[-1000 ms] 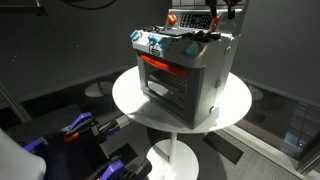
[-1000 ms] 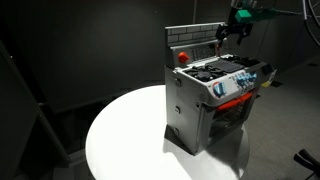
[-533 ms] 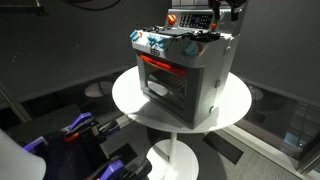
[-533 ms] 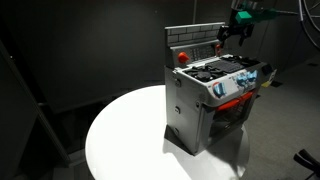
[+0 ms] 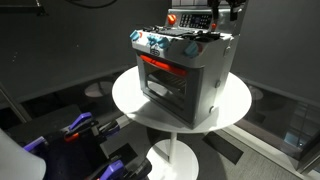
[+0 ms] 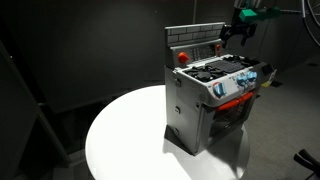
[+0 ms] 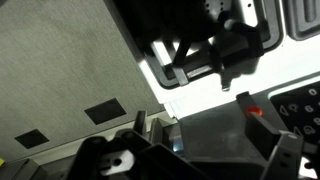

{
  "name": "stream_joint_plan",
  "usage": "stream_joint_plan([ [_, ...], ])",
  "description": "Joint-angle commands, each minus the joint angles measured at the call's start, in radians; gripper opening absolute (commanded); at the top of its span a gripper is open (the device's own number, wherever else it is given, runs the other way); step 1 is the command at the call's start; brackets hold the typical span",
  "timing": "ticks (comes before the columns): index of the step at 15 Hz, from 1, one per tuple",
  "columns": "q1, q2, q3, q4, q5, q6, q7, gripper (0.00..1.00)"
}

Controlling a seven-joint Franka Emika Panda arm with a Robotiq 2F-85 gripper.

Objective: Press the top orange button on the microwave oven controlling panel of the stove

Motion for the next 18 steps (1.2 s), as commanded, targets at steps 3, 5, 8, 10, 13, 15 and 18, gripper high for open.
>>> stream_joint_plan([
  [3,-0.028,-0.185,0.023,-0.151,0.126,-0.131,-0.203,1.0],
  [5,-0.035,-0.25,0.021,-0.2,0.153,-0.215,-0.291,1.0],
  [8,-0.043,-0.337,0.015,-0.264,0.146,-0.327,-0.388,1.0],
  [10,-0.047,-0.396,0.014,-0.314,0.14,-0.372,-0.438,1.0],
  [13,-0.046,-0.499,0.019,-0.42,0.129,-0.377,-0.469,1.0],
  [15,-0.045,-0.566,0.023,-0.491,0.123,-0.365,-0.475,1.0],
  [18,-0.044,-0.656,0.033,-0.58,0.117,-0.359,-0.472,1.0],
])
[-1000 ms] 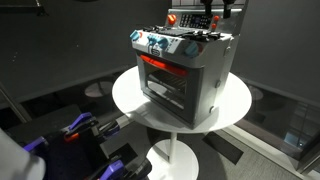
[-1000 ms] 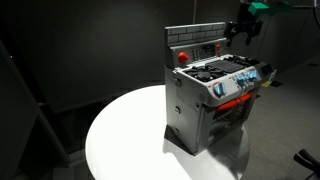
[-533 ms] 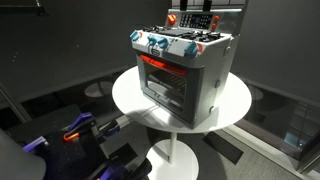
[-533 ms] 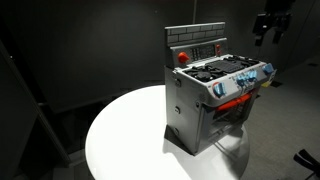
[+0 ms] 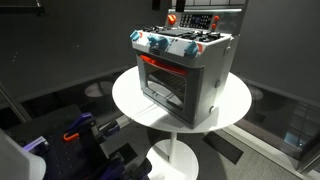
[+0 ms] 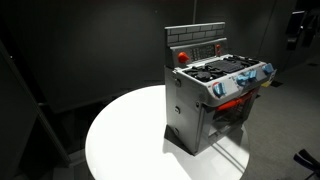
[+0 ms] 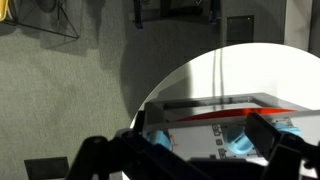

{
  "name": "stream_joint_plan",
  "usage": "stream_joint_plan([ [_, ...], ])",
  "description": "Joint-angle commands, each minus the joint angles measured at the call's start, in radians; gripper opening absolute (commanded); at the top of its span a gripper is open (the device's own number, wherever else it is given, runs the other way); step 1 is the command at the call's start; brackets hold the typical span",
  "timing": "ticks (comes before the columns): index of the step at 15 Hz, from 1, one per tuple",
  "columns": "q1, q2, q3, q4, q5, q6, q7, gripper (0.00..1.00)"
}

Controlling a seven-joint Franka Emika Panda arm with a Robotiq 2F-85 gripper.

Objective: Press the top orange button on the microwave oven controlling panel of the stove

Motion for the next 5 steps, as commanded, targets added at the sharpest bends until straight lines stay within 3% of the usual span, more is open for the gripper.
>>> stream_joint_plan([
  [1,-0.008,-0.135,0.019,-0.123,-0.014,0.015,-0.019,1.0],
  [3,-0.003,-0.171,0.025,-0.158,-0.012,0.004,-0.029,1.0],
  [4,-0.008,-0.113,0.024,-0.108,0.002,-0.002,-0.005,1.0],
  [5,-0.006,-0.132,0.026,-0.126,0.002,-0.002,-0.008,1.0],
])
